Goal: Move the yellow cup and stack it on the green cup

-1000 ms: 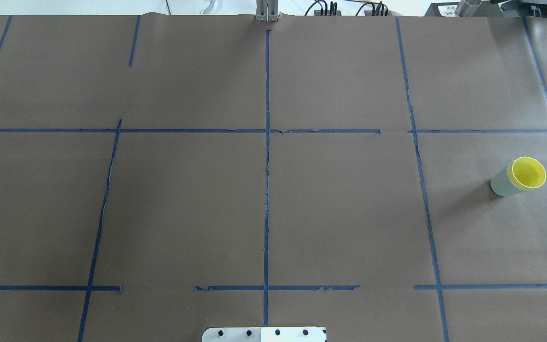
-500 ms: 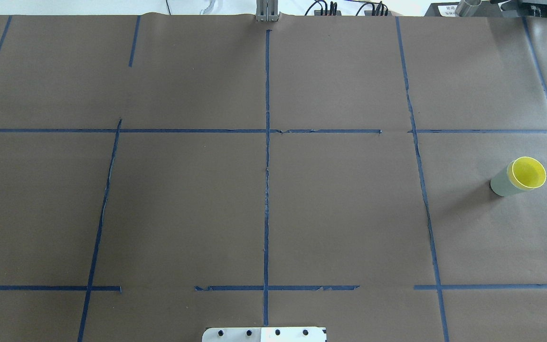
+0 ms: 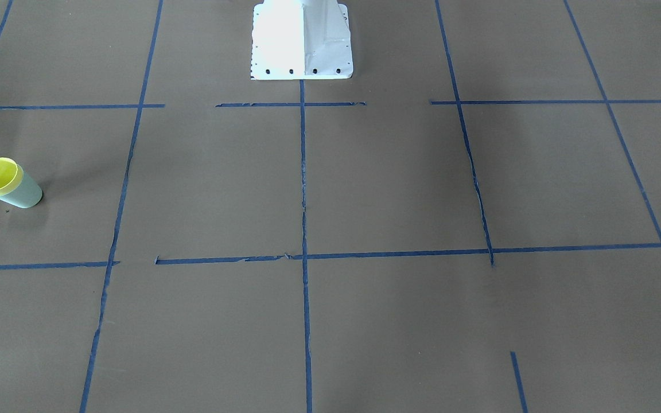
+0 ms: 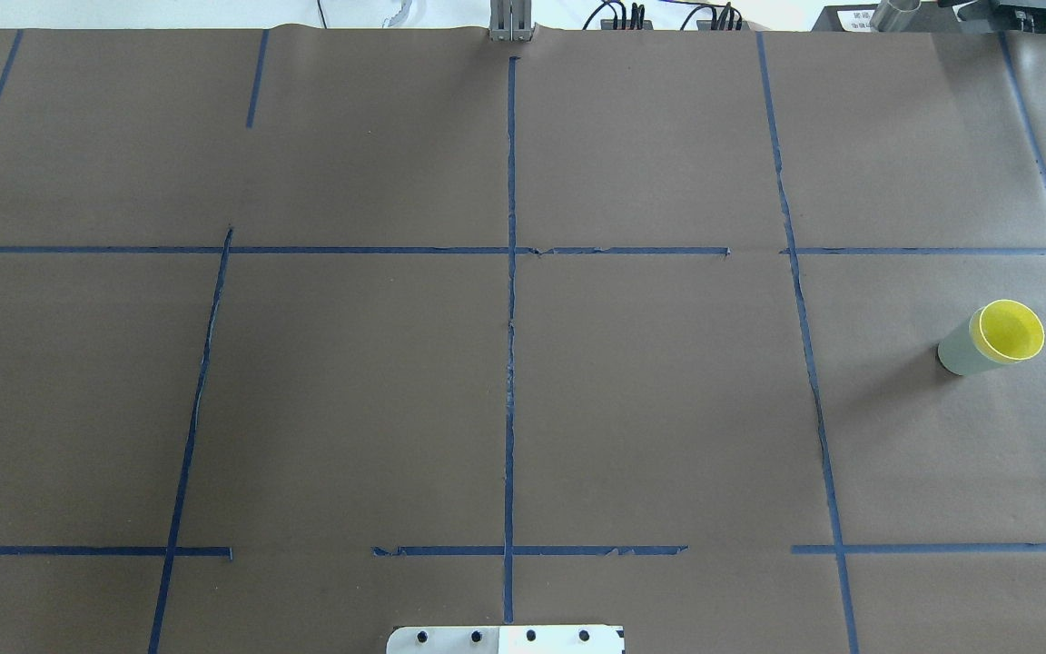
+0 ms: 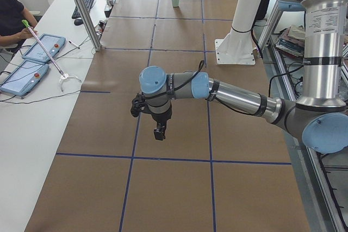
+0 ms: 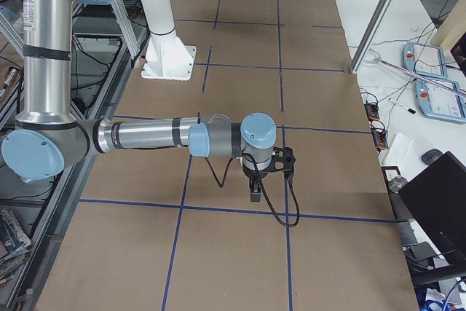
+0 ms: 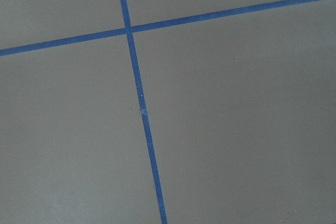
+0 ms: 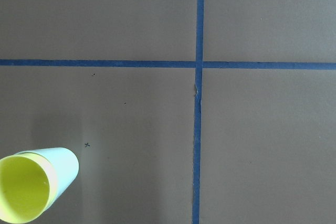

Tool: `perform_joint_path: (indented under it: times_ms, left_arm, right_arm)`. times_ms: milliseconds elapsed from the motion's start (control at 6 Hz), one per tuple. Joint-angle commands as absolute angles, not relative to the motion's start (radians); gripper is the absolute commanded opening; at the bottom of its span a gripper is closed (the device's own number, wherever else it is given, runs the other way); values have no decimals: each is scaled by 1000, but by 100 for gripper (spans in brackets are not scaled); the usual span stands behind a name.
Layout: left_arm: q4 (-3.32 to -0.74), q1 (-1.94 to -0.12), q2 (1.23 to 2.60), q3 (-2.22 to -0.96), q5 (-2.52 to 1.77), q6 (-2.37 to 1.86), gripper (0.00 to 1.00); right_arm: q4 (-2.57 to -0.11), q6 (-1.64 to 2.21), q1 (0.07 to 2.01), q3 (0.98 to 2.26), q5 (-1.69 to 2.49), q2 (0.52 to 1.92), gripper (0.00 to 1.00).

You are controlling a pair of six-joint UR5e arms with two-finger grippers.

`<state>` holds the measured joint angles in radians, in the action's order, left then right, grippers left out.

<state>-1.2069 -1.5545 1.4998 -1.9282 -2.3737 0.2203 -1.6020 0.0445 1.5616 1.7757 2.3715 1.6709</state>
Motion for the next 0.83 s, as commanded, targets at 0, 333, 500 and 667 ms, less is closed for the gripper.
perform_joint_path:
  times_ms: [0, 333, 500, 667]
  left_arm:
    - [-1207, -1551, 1500, -1901, -2370, 218, 100]
    - [-1216, -1546, 1506, -1805, -2370, 222, 100]
    - [-1216, -1545, 1512, -1786, -2368, 224, 100]
    - [-1216, -1543, 1514, -1779, -2352, 225, 100]
  right_arm:
    - [-1595, 44, 1562, 1782, 2400, 1692, 100]
    - [-1597, 44, 1562, 1812, 2441, 1701, 100]
    - [-1597, 46, 1562, 1812, 2439, 1698, 100]
    - [-1597, 48, 1560, 1812, 2436, 1695, 100]
